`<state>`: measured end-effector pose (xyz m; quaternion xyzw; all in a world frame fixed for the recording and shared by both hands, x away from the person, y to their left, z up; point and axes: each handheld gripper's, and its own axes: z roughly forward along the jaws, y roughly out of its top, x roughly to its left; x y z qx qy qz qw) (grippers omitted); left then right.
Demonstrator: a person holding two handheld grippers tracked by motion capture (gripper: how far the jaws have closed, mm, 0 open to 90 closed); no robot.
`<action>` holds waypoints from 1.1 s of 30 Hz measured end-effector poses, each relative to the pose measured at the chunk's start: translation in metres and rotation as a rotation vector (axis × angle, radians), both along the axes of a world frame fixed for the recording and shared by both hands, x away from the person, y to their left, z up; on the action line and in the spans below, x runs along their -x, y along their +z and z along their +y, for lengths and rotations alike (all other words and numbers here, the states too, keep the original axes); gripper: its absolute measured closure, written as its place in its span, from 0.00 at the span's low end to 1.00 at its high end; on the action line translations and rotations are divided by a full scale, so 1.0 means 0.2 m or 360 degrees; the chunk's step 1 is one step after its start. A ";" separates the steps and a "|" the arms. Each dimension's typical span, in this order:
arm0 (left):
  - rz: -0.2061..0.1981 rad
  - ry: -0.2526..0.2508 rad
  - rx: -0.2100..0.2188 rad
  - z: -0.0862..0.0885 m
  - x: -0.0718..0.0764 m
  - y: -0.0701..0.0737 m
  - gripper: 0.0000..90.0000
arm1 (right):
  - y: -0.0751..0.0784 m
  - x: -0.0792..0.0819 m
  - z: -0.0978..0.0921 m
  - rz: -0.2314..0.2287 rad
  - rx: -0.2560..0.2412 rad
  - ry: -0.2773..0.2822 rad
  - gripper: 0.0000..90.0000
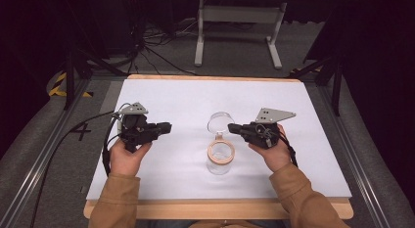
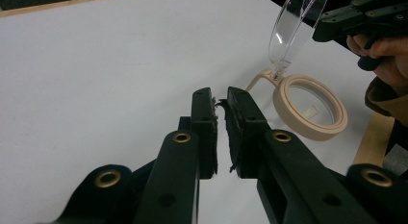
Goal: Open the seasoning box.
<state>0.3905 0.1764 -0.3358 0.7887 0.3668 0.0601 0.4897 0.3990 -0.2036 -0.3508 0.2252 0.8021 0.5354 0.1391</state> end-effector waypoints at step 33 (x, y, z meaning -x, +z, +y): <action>0.0009 -0.0058 -0.0075 -0.06 -0.07 0.00 0.80 | 0.12 0.05 -0.39 -0.0030 0.0064 -0.0265 0.97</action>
